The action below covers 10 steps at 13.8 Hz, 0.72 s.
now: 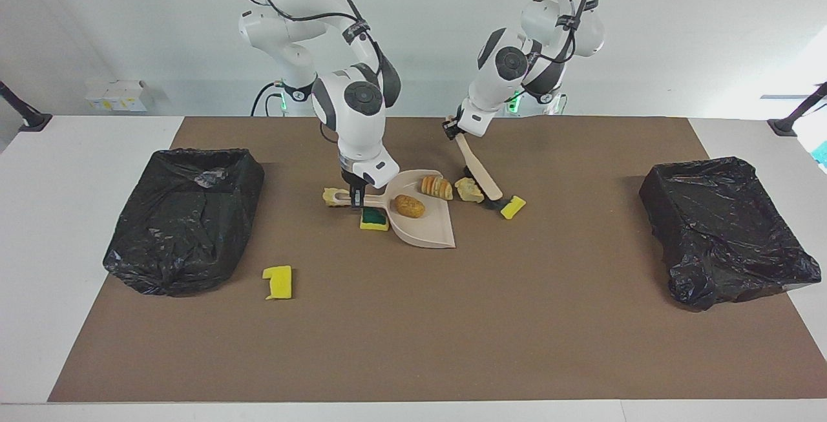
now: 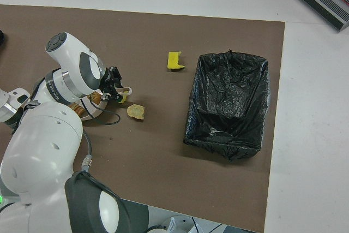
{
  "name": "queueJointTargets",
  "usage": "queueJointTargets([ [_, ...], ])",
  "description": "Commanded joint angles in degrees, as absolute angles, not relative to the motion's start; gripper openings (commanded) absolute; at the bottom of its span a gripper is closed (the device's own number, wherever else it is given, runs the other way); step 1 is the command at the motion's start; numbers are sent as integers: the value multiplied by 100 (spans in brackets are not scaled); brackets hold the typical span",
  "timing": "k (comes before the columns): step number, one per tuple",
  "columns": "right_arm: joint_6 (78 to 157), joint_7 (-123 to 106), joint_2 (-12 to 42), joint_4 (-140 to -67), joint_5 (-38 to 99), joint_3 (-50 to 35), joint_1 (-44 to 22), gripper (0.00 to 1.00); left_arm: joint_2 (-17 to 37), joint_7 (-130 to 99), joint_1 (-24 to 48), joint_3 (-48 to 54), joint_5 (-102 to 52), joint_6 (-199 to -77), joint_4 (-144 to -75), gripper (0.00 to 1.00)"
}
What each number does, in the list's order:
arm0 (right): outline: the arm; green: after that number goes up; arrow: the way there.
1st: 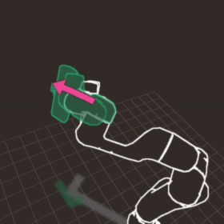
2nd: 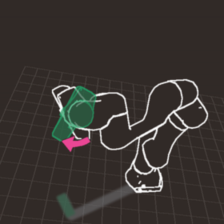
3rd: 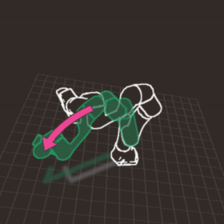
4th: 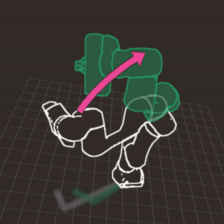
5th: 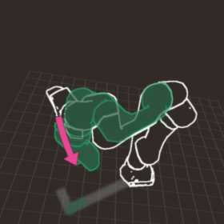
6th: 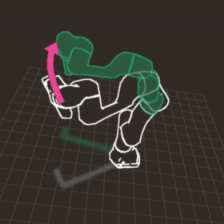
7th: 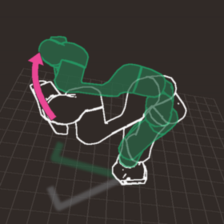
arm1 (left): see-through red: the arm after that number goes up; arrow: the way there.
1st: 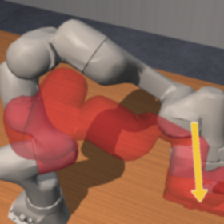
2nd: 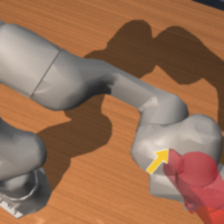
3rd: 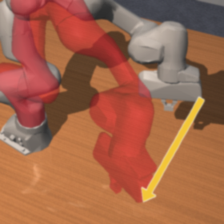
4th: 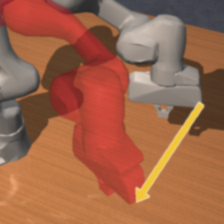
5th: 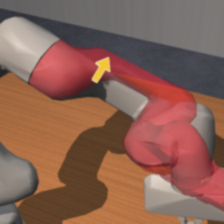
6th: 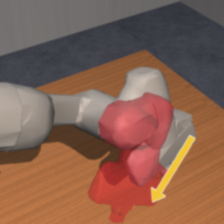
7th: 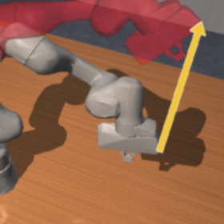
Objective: Sweep and dump trash in bin
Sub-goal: 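Sweep the yellow sponge and bread into the dustpan with the left gripper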
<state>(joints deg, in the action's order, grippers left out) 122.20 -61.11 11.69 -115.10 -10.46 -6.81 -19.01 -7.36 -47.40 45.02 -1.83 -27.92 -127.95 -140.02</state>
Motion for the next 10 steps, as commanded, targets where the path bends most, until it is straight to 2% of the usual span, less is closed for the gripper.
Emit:
queueJointTargets([
  [1,12331,-6073,1020,-11716,-1187,-721,-1837,0,-388,-4772,4789,-228,-3111,-13130,-13607,0],
  [5,12331,-6030,1020,-11716,-1187,-721,-1837,0,-53,-4772,4843,-80,-3489,-13411,-13149,0],
  [10,12331,-5994,1020,-11707,-1187,-721,-1837,0,9,-4966,4782,237,-3533,-13421,-12823,0],
])
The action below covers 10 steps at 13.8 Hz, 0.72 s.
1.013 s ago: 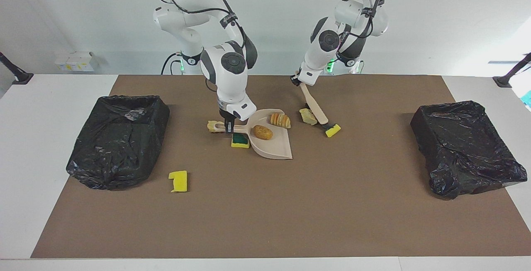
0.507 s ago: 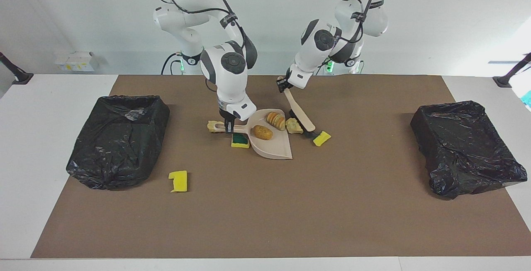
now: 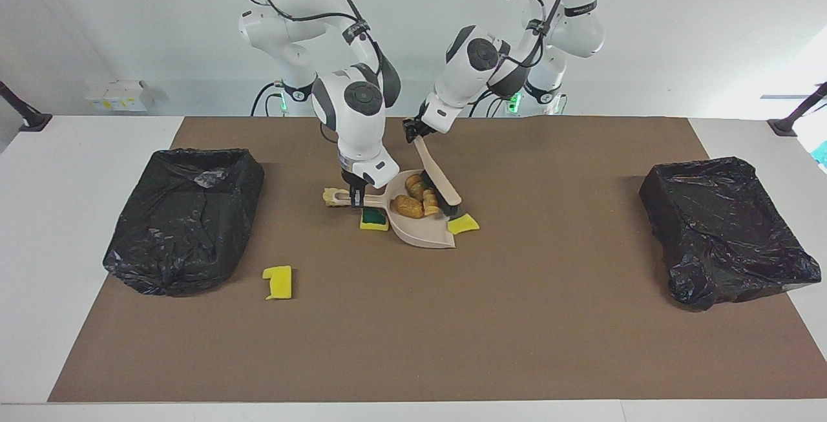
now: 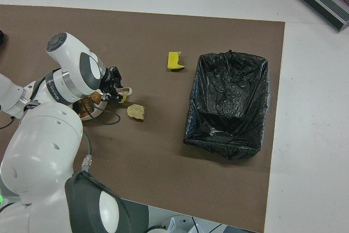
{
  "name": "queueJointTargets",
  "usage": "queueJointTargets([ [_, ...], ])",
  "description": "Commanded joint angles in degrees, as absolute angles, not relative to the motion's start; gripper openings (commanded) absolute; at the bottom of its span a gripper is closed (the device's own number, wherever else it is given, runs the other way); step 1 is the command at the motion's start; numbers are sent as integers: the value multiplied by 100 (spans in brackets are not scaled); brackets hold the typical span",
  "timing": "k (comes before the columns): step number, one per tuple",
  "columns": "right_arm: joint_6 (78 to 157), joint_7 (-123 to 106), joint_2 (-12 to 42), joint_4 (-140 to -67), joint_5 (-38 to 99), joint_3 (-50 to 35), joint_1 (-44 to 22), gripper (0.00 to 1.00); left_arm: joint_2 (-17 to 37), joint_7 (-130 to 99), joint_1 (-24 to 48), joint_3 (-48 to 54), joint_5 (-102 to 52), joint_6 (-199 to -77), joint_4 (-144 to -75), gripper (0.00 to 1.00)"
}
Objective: Sweep and dump trash in bin
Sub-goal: 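Sweep the yellow sponge and bread into the dustpan with the left gripper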
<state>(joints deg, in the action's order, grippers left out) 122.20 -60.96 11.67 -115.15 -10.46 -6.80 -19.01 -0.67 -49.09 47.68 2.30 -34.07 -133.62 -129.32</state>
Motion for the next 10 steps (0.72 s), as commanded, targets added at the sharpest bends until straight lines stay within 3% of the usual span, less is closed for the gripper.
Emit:
queueJointTargets([
  [1,12331,-5977,1020,-11707,-1187,-721,-1837,0,-35,-4966,4764,237,-3542,-13369,-12823,0],
  [10,12331,-5933,1020,-11707,-1178,-721,-1837,0,-360,-4948,4667,281,-3594,-12964,-12674,0],
])
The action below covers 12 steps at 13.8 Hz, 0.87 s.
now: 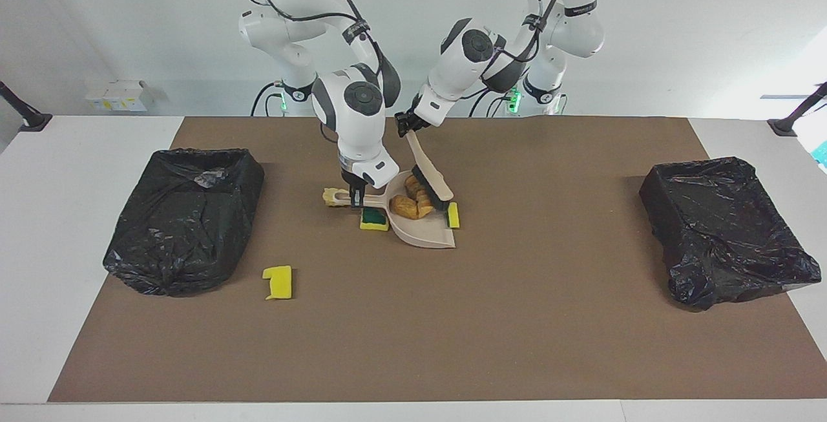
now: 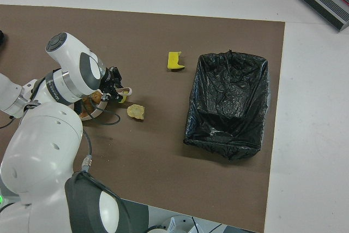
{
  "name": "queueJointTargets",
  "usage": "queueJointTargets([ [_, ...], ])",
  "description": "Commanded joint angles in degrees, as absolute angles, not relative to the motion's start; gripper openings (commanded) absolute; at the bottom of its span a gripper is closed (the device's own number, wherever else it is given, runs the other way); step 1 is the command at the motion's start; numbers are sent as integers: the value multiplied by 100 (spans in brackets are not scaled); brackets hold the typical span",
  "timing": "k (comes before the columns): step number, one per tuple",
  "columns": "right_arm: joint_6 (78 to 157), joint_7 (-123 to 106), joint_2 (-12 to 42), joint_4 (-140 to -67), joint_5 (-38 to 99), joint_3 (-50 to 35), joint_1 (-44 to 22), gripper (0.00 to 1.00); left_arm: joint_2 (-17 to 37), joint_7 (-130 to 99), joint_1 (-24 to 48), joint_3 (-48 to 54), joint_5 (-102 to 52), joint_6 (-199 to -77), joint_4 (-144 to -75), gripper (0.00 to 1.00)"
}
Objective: Sweep and dump trash in bin
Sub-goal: 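Sweep the yellow sponge and bread into the dustpan with the left gripper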
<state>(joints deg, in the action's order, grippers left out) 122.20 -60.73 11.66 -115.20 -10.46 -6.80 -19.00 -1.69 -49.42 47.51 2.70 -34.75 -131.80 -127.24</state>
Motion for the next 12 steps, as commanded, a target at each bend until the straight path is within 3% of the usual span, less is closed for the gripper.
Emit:
queueJointTargets([
  [1,12322,-5933,1020,-11707,-1186,-721,-1837,0,-378,-4931,4650,273,-3751,-12964,-12674,0],
  [9,12322,-5906,1020,-11707,-1187,-721,-1828,0,-624,-3878,4071,106,-3710,-11894,-12718,0],
  [12,12322,-5906,1020,-11707,-1187,-721,-1837,0,-694,-3508,3807,114,-2624,-11375,-12753,0],
])
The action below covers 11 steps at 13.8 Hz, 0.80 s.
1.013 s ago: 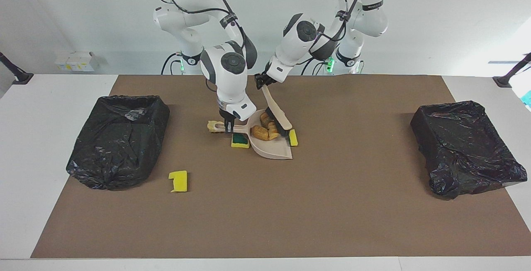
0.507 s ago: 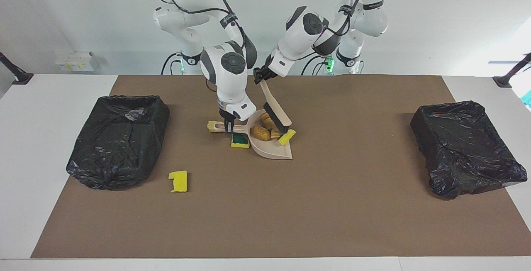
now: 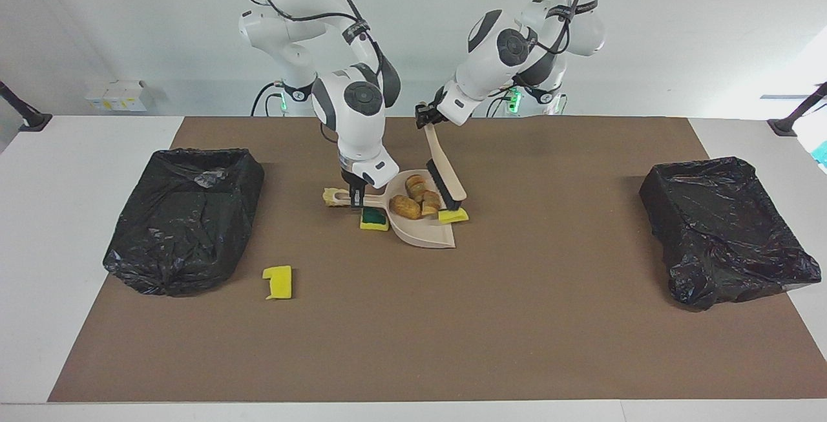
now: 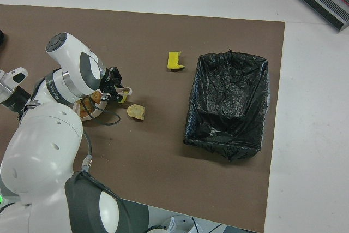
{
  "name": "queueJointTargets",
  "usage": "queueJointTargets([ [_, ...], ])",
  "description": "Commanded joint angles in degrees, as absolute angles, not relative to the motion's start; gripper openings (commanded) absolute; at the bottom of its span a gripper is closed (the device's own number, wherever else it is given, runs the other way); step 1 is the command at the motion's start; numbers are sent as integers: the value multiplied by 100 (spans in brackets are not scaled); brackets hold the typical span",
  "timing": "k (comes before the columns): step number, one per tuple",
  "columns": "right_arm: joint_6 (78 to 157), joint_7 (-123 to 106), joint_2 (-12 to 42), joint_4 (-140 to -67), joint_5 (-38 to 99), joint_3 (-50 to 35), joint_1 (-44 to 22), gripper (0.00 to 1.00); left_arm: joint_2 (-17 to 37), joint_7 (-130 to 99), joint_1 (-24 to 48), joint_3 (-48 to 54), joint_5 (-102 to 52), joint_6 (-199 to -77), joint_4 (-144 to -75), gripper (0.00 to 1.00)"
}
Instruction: Sweep and dump trash in bin
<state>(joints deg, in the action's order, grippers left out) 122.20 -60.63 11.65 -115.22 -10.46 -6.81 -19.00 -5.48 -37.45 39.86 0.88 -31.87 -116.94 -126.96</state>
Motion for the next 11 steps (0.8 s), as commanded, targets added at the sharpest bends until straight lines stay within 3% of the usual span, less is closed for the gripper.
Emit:
queueJointTargets([
  [1,12314,-5906,1020,-11716,-1187,-721,-1837,0,-703,-3220,3710,114,-2376,-11199,-12753,0],
  [11,12322,-5906,1011,-11742,-1187,-721,-1828,0,-1327,-303,2903,114,-1416,-10452,-13676,0],
])
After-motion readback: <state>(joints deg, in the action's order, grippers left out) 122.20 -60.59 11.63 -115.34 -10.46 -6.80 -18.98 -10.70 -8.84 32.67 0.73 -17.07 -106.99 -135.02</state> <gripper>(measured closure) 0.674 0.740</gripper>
